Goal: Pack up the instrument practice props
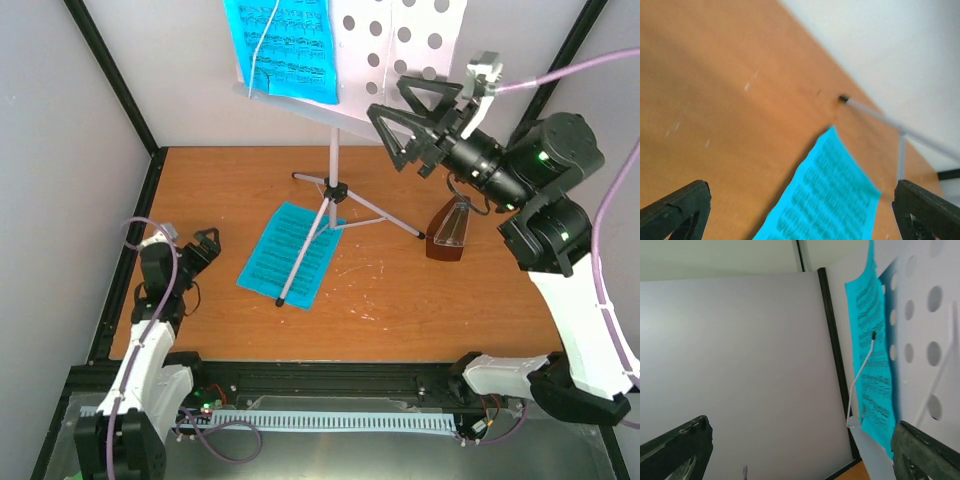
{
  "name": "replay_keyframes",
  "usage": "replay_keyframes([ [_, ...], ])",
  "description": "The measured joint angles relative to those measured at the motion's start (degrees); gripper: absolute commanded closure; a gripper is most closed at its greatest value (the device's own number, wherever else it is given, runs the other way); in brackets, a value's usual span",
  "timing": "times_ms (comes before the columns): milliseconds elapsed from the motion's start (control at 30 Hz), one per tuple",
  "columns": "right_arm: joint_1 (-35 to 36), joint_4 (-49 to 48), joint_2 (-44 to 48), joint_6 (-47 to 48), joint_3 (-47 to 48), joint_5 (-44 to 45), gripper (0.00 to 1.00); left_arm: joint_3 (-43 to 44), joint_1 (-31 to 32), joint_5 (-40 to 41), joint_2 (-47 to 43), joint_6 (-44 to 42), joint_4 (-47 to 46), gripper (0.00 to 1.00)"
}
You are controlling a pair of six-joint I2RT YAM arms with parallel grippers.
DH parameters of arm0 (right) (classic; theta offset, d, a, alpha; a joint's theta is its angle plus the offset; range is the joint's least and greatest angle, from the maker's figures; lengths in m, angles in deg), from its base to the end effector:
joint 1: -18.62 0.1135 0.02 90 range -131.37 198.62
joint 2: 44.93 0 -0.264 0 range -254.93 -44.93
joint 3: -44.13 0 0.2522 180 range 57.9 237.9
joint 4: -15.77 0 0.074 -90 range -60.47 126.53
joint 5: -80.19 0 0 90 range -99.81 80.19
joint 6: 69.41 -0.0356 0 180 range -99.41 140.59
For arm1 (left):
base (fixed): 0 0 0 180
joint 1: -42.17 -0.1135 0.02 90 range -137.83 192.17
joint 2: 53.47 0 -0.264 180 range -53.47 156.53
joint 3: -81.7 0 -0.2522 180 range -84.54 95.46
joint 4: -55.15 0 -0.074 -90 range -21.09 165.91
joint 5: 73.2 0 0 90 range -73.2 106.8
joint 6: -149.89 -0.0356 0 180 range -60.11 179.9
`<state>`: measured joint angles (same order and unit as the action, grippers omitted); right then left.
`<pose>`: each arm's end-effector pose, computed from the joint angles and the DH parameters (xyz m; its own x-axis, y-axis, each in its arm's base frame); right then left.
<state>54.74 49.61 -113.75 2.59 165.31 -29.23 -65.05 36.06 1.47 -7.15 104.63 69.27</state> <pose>0.1389 0.1160 0.5935 -0.0065 0.3561 -0.9344 -0.8502 0.4899 0.1926 0.1797 0.0098 0.1979 -0.4151 -0.7272 -0.5468 -0.2266 0.6647 -0.7119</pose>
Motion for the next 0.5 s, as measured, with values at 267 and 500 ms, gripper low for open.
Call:
replay_keyframes([
  [267, 4.0, 3.5, -5.7, 1.4, 2.6, -2.4, 0.06, 18.4, 0.0, -6.8, 0.8, -8.6, -0.8, 0.07],
  [500, 4.2, 3.1, -0.6, 3.5, -7.6, -6.6, 0.00, 23.0, 3.4, -28.3, 11.5, -11.8, -18.8, 0.09],
])
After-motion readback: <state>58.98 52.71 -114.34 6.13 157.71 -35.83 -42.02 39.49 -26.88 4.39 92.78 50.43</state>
